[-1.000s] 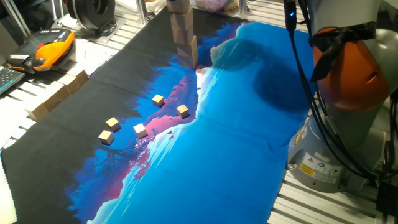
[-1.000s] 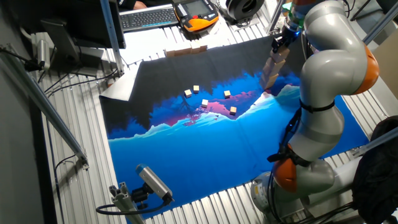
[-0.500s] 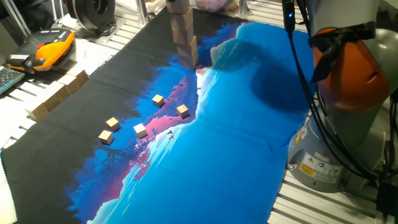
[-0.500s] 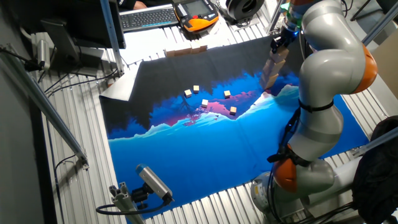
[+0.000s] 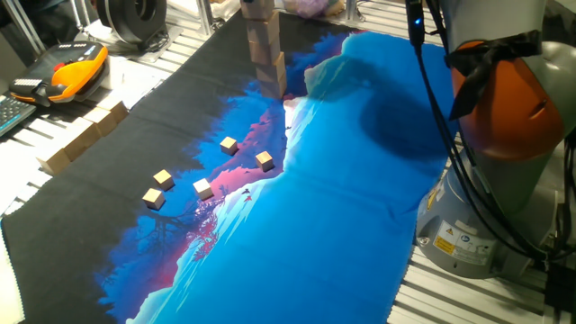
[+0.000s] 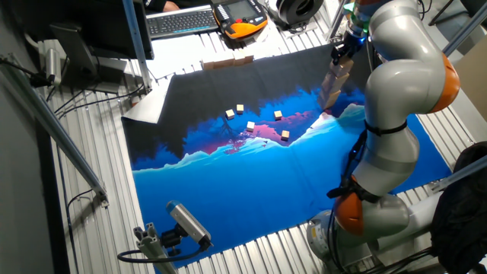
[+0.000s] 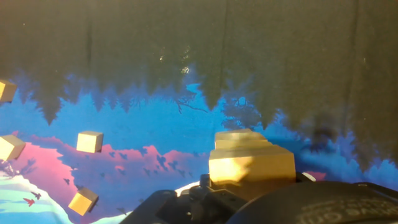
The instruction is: Stack the blocks in a vertical line of five
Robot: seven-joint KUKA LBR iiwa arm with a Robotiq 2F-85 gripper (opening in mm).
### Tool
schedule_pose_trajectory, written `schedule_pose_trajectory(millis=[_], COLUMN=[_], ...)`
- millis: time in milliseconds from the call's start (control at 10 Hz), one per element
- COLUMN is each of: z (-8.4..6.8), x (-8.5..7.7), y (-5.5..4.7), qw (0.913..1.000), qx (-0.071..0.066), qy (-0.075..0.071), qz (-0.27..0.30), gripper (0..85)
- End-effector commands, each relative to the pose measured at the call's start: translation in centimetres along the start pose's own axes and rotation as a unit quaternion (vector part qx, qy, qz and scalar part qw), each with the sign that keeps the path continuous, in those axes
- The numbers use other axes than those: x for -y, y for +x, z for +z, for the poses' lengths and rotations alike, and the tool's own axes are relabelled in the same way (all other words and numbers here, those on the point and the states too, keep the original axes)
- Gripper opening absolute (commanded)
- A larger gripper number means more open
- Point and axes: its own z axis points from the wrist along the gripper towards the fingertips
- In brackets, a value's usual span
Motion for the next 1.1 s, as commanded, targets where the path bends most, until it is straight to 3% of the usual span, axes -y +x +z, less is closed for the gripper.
schedule_pose_trajectory(millis=[0,200,700,1000], z=[0.0,0.0,-0.4,0.8], x=[0.0,0.0,-0.2,0.4], y=[0.0,0.0,1.2,1.4], qw=[1.0000,1.0000,0.9999,0.9998], qx=[-0.006,-0.002,0.009,0.018], qy=[0.000,-0.002,0.002,0.001], qz=[-0.001,0.000,0.006,0.000], gripper=[0.0,0.0,0.0,0.0])
